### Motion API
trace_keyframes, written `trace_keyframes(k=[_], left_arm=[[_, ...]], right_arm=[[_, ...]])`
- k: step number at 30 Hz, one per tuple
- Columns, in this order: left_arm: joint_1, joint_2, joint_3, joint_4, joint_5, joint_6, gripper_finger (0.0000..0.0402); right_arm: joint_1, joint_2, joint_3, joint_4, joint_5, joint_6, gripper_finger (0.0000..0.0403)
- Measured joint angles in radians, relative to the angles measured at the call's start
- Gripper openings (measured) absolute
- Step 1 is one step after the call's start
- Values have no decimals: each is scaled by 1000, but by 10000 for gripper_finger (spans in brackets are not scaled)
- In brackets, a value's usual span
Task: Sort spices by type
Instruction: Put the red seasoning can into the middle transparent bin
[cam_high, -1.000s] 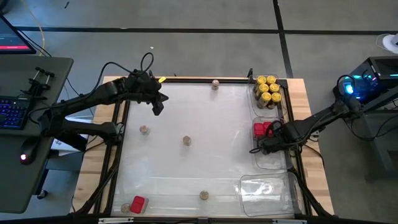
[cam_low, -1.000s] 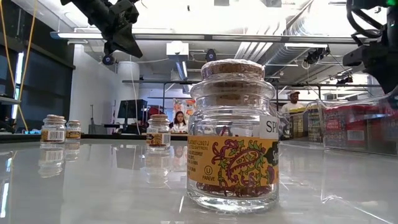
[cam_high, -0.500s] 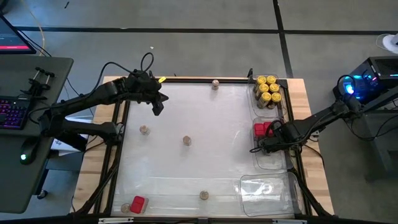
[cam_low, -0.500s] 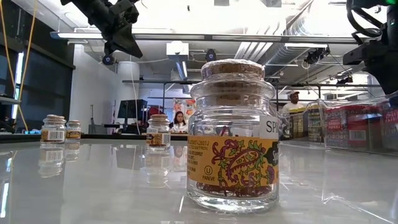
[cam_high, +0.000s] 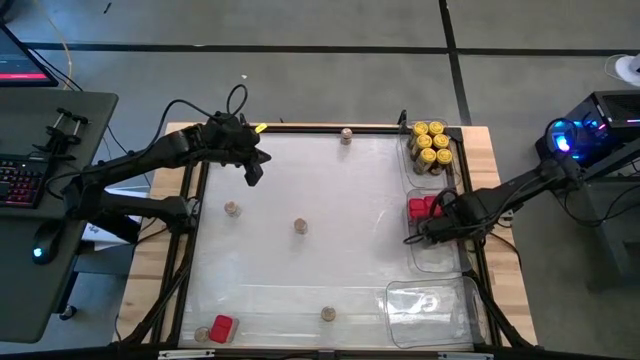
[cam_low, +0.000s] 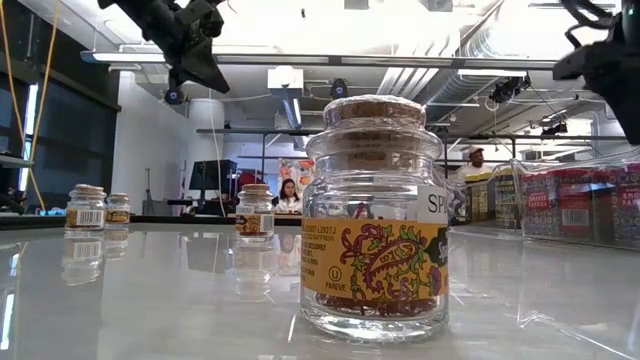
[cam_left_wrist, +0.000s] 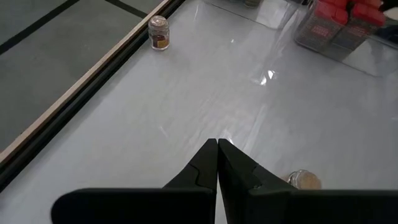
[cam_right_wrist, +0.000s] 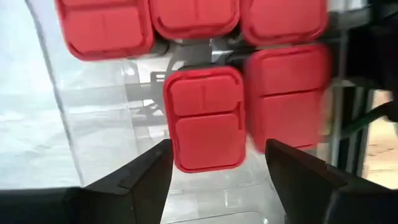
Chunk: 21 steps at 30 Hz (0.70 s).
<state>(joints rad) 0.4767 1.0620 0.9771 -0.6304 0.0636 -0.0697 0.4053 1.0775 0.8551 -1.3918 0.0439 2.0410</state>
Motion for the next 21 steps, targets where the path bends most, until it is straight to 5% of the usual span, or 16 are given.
trace_keyframes(k=[8, 11, 16, 21], left_arm=[[0, 40, 0, -7, 0, 11, 0], [0, 58, 0, -10, 2, 11, 0], [0, 74, 0, -11, 5, 11, 0], [0, 75, 0, -10, 5, 10, 0]], right_arm=[[1, 6, 81, 11, 23, -44, 233], [1, 14, 46, 118, 18, -80, 180], [5, 48, 5, 242, -61, -168, 24], [22, 76, 6, 240, -137, -185, 11]])
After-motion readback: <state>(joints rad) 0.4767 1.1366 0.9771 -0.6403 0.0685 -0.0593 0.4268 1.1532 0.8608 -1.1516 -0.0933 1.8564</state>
